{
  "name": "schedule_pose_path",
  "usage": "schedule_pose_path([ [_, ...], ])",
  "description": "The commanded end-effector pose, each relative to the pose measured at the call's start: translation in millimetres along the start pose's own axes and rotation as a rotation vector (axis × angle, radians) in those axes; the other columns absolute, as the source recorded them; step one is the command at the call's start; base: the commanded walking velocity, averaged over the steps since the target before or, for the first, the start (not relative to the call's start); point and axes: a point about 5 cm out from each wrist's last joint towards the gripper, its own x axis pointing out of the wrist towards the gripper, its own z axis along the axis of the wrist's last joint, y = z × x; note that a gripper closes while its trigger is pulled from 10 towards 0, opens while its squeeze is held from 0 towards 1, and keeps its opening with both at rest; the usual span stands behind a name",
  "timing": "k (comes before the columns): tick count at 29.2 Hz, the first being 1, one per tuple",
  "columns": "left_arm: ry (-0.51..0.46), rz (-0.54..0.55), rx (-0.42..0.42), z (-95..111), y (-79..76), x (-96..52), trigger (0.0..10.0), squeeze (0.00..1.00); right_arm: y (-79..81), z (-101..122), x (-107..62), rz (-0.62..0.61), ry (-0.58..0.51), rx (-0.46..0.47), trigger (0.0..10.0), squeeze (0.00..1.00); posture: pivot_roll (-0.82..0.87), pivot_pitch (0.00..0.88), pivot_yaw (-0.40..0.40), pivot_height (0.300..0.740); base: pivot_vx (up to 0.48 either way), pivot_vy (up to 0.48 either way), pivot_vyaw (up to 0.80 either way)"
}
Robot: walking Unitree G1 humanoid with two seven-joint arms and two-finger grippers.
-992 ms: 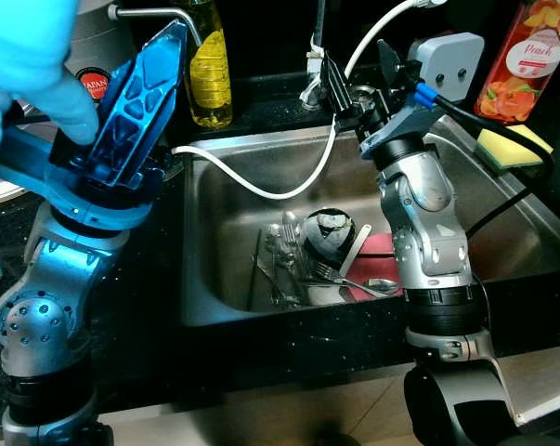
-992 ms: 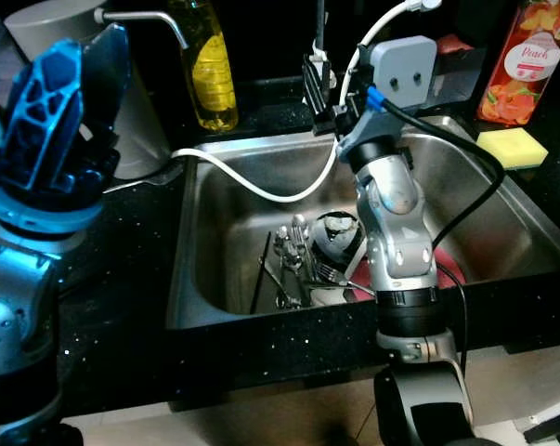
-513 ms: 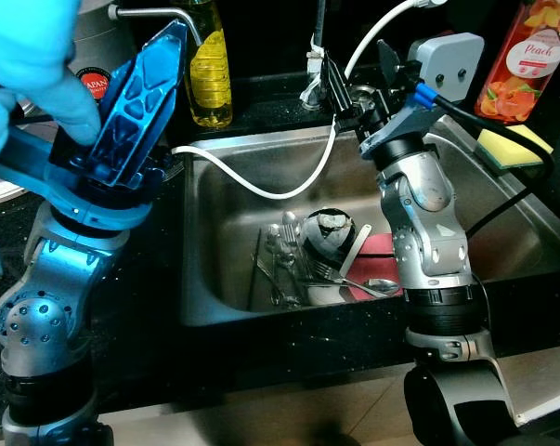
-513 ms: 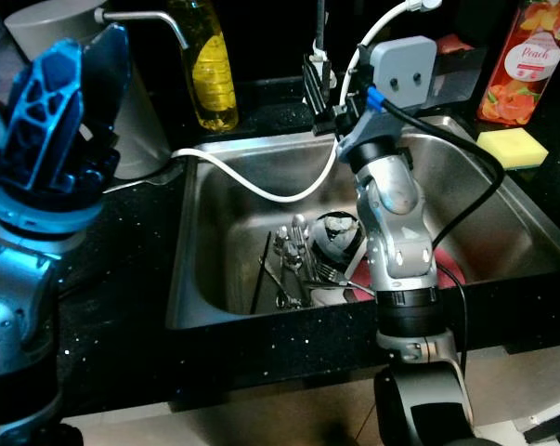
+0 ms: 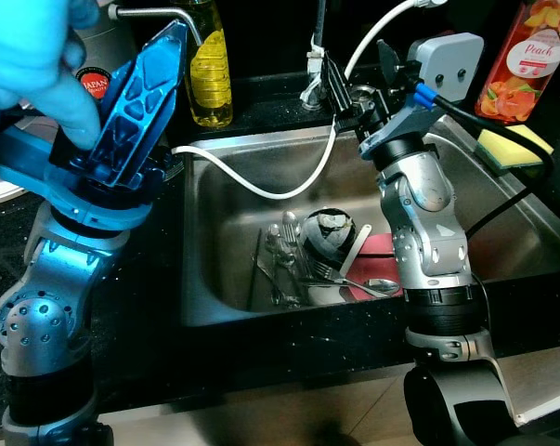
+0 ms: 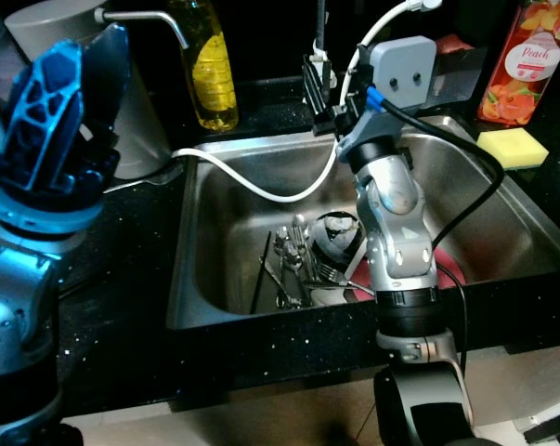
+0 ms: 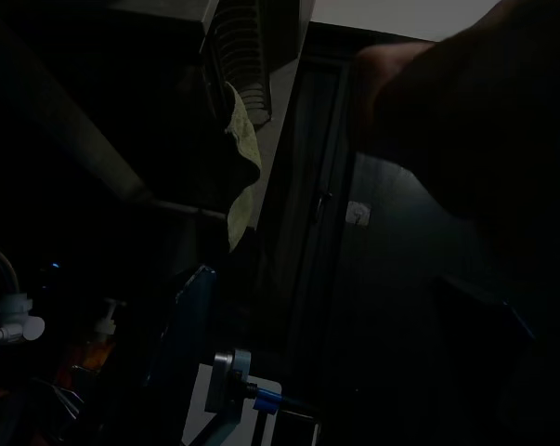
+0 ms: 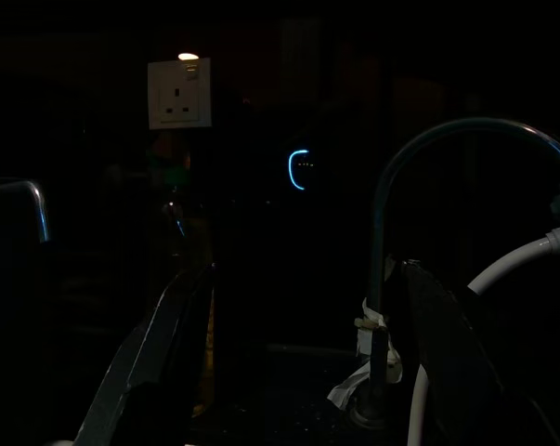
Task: Kitchen organization
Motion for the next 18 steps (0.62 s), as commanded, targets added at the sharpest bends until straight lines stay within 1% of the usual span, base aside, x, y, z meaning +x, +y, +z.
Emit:
schedule_pose_path([
  [1, 0.012, -0.006, 0.014, 1.1, -1.7, 0.4, 10.0, 0.0, 0.5, -3.4, -2.5, -0.004, 0.011, 0.004, 10.0, 0.0, -0.07, 0.0, 0.086, 0.74, 0.0, 0.0, 0.0],
  [18, 0.013, -0.006, 0.016, 0.6, -1.7, 0.9, 10.0, 0.0, -0.3, -3.3, -2.8, -0.007, 0.011, 0.004, 10.0, 0.0, -0.07, 0.0, 0.085, 0.74, 0.0, 0.0, 0.0],
])
